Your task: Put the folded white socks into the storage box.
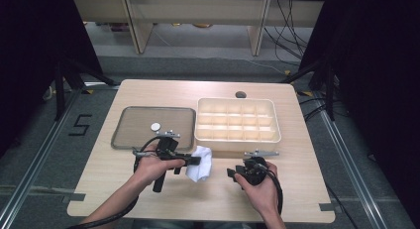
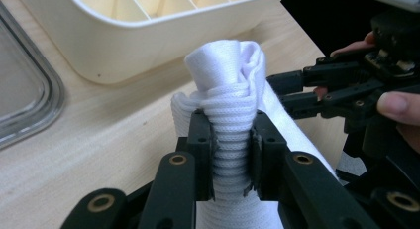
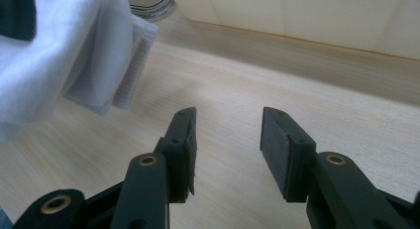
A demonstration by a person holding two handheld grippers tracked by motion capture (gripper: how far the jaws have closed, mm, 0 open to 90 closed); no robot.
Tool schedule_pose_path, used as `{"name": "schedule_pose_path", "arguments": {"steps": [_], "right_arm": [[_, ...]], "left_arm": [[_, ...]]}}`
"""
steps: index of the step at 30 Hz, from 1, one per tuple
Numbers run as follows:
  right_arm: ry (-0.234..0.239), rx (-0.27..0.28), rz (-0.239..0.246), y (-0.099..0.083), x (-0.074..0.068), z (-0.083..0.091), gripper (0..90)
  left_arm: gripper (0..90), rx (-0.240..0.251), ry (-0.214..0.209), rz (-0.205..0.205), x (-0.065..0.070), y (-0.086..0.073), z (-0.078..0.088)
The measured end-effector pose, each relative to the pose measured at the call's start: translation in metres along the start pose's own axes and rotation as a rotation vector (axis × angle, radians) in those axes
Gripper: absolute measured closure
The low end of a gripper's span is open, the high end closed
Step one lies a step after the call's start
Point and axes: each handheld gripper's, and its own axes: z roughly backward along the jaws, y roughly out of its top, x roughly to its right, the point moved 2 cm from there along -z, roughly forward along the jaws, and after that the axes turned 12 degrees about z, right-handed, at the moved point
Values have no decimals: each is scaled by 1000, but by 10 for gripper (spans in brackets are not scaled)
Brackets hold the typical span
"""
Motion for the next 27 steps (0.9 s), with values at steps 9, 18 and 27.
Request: {"name": "schedule_pose_path", "arguments": {"steps": [9, 18, 27], "right_arm": [[16, 8, 3, 0, -2, 1, 584], [19, -9, 9, -1, -3, -2, 584], [13, -7, 10, -1, -3, 0, 584]], "left_arm": [[745, 14, -10, -21, 4, 16, 8], [744, 54, 10, -32, 4, 33, 16], [744, 64, 24, -35, 1, 50, 14]]}}
